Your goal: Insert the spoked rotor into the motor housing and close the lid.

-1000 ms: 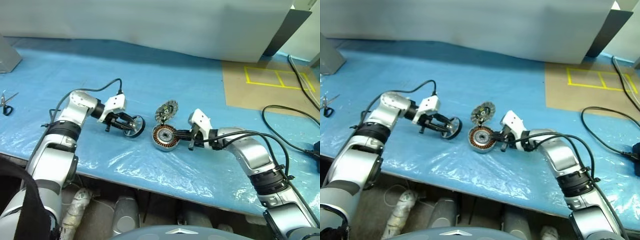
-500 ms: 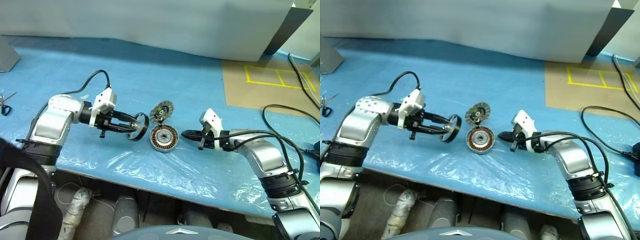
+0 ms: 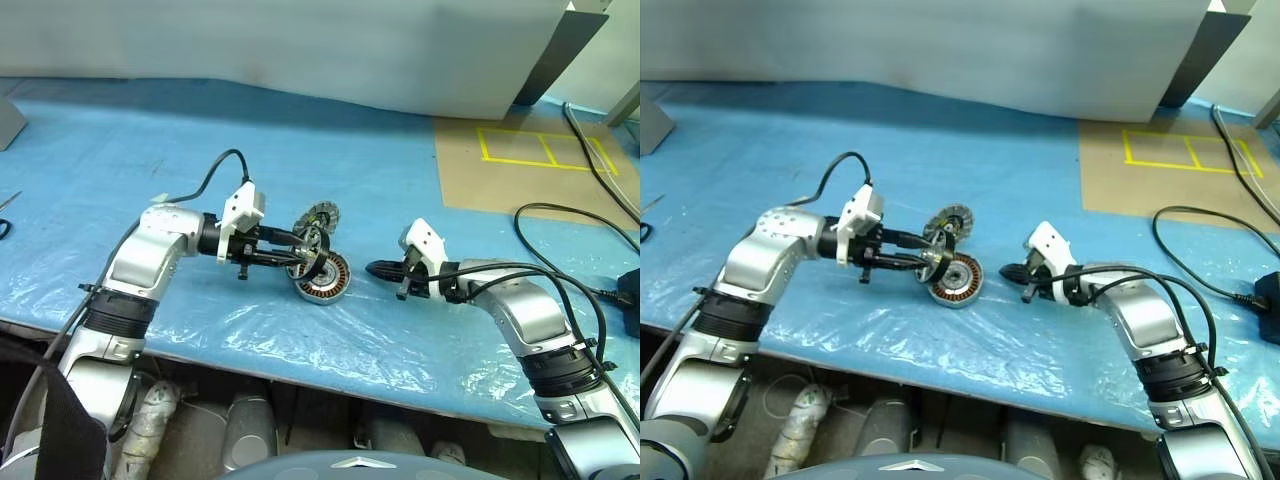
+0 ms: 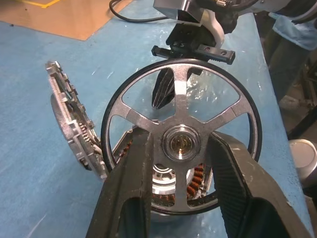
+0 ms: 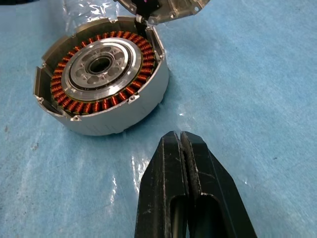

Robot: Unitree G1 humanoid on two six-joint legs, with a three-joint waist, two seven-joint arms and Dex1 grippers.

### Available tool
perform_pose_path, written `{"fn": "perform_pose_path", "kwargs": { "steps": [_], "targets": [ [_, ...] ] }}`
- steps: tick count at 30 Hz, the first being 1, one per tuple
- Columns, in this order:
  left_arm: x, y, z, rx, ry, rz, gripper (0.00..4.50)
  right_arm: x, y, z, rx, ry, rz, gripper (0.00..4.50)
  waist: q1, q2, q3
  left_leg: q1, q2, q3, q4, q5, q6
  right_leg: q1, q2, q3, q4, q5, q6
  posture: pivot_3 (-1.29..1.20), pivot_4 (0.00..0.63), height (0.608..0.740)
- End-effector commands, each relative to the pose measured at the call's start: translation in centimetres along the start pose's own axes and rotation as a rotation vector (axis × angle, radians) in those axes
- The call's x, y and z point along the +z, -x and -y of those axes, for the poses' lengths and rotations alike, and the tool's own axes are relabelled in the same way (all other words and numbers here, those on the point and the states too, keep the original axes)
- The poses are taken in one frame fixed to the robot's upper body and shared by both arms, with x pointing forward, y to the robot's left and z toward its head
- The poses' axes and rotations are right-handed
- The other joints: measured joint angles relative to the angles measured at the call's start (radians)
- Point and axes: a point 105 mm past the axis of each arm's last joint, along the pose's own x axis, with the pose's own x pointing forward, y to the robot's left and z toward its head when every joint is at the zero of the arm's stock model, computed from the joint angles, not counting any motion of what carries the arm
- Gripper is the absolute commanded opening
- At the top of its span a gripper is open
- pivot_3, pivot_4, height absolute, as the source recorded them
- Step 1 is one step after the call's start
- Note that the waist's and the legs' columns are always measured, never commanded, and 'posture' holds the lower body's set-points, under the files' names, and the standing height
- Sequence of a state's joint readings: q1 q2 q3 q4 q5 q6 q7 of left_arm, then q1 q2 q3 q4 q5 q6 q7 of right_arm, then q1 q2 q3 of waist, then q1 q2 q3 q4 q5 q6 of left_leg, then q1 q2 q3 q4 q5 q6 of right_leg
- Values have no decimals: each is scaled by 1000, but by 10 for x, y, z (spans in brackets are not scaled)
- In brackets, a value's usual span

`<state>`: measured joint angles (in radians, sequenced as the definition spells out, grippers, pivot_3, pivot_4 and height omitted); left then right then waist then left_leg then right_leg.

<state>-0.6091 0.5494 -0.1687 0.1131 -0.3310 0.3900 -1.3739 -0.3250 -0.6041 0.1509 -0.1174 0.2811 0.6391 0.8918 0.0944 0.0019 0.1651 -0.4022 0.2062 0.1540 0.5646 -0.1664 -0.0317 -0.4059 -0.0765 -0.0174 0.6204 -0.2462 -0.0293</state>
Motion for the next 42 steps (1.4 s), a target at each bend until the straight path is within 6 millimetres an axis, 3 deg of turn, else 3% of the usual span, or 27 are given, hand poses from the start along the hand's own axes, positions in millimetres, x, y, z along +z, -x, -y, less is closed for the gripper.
{"fn": "perform_pose_path", "kwargs": {
  "steps": [1,11,29,33,42],
  "targets": [
    [1,-1,0,-25,-42,-22,1572,6,2,-1,-8,35,20,0,0,0,0,0,0,0,0,0,0,0,0,0,0,0,0,0,150,740],
    [-9,-13,-8,-16,-42,-62,1572,0,5,0,-36,28,11,0,2,0,0,0,0,0,2,0,0,0,0,0,2,0,0,0,150,740],
    [10,-12,-1,-78,15,38,1572,-6,1,-1,-44,40,-8,0,2,0,0,0,0,-1,4,0,0,1,0,0,3,0,0,0,150,740],
    [3,-17,-8,-20,-20,13,1572,-5,0,0,-44,44,-7,0,2,0,0,0,0,-1,4,0,0,1,0,0,3,0,0,0,150,740],
    [-18,-27,1,-52,-80,-82,1572,-6,0,1,-56,44,-11,0,2,0,0,0,0,-1,4,0,0,1,0,0,3,0,0,0,150,740]
  ]
}}
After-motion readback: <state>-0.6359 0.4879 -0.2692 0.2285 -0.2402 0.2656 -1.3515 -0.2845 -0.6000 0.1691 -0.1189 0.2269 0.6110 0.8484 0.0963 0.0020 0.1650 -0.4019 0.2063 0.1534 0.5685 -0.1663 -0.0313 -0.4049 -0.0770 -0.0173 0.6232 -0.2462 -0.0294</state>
